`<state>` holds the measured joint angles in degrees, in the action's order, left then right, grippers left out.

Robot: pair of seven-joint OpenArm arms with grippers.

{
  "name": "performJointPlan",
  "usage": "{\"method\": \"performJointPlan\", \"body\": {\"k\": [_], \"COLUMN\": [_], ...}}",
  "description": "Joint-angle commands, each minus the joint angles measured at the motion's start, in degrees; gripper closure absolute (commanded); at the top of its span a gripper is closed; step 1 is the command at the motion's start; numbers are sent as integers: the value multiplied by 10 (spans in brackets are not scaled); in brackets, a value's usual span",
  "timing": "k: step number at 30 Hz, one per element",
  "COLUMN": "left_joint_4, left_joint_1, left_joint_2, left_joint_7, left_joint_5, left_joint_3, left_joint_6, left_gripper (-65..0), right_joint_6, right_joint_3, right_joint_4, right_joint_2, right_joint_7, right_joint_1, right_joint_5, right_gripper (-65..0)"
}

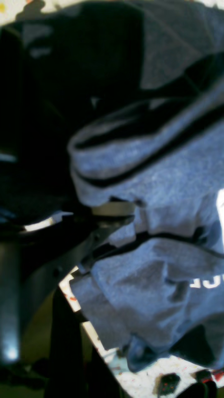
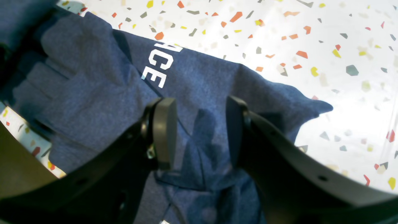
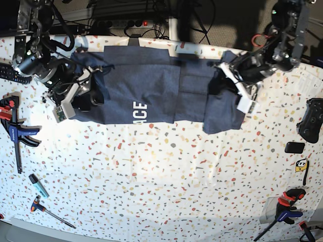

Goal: Fold the T-shirt properly
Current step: 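Fold the hem end over toward the right gripper with the left gripper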

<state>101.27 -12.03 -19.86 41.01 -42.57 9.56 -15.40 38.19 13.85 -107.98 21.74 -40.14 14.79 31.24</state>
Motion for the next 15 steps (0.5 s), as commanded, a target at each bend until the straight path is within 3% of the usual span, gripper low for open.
{"method": "performJointPlan", "body": {"k": [1, 4, 10, 15], "left_joint_4": [10, 10, 10, 10], "left_joint_1": [10, 26, 56, 59], "left_joint_2": [3, 21, 43, 43], "left_joint_7": [-14, -17, -19, -27], "left_joint_5": [-4, -3, 49, 66], "left_joint_3": [8, 35, 84, 96], "left_joint_6": [-3, 3, 54, 58], "left_gripper": [0, 0, 0, 0], "right_joint_6": [4, 4, 4, 4], "right_joint_3": [4, 4, 4, 4], "right_joint_4": [-11, -11, -11, -11], "right_joint_2": [6, 6, 7, 7], "right_joint_7": [13, 13, 13, 13], "right_joint_1": [-5, -5, -5, -5], "right_joint_5": [7, 7, 7, 7], "right_gripper": [-260, -260, -260, -260]}}
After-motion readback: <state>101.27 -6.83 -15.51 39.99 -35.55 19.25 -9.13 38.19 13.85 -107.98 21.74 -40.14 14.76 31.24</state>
